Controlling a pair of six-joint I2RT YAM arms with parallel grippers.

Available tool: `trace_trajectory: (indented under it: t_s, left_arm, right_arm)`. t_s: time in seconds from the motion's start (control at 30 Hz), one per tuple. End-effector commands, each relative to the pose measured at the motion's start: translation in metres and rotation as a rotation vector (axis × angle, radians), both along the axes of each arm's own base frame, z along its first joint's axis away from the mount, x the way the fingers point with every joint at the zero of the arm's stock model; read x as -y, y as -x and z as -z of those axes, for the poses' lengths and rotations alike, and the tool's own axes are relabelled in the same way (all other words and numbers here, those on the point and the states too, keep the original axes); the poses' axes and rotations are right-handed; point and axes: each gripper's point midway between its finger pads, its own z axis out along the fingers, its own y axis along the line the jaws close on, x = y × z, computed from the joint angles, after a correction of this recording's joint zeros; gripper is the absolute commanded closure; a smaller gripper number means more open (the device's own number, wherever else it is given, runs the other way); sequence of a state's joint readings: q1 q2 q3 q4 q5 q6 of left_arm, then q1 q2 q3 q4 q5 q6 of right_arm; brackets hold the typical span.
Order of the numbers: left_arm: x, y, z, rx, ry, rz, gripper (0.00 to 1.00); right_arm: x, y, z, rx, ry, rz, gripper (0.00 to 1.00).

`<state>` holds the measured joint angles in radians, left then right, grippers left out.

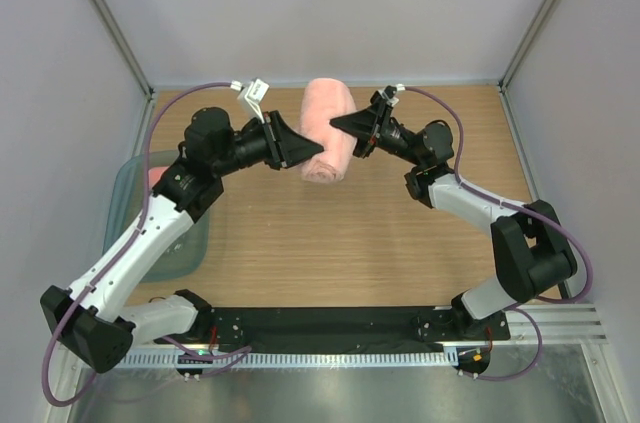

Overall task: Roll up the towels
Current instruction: Place the rolled towel into the container

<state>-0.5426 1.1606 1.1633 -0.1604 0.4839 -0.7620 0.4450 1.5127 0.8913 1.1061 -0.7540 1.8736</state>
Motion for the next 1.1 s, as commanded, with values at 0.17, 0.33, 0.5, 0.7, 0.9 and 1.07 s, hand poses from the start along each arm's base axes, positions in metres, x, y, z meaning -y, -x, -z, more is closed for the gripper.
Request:
trace_trajectory:
  t_s: [0.17,0.33,0.5,0.7,0.9,1.07]
  left_arm:
    - [-0.01,-0.006,0.071,-0.178,-0.199,-0.038,1.0]
    - [-0.026,-0.008,0.06,-0.16,-0.209,-0.117,1.0]
    - [-0.055,-0.008,0.039,-0.129,-0.182,-0.224,1.0]
    - [-0.1,-0.002,0.029,-0.111,-0.216,-0.425,1.0]
    - [-0.185,0.021,0.03,-0.155,-0.269,-0.831,1.0]
    - [-0.264,0.045,0.049,-0.195,-0.418,-1.191,1.0]
  right_arm:
    - [0.023,0.075,-0.095,0.345,-0.187,-0.071,0.8]
    - [0.011,0.062,-0.073,0.363,0.046,0.02,0.1]
    - [0.028,0.018,-0.007,0.334,0.613,0.285,0.0]
    - [0.079,-0.004,0.049,0.195,0.99,0.457,0.0]
    - [0.076,-0.003,0.068,0.162,1.011,0.414,0.0]
    - [0.069,-0.002,0.071,0.156,0.99,0.383,0.0]
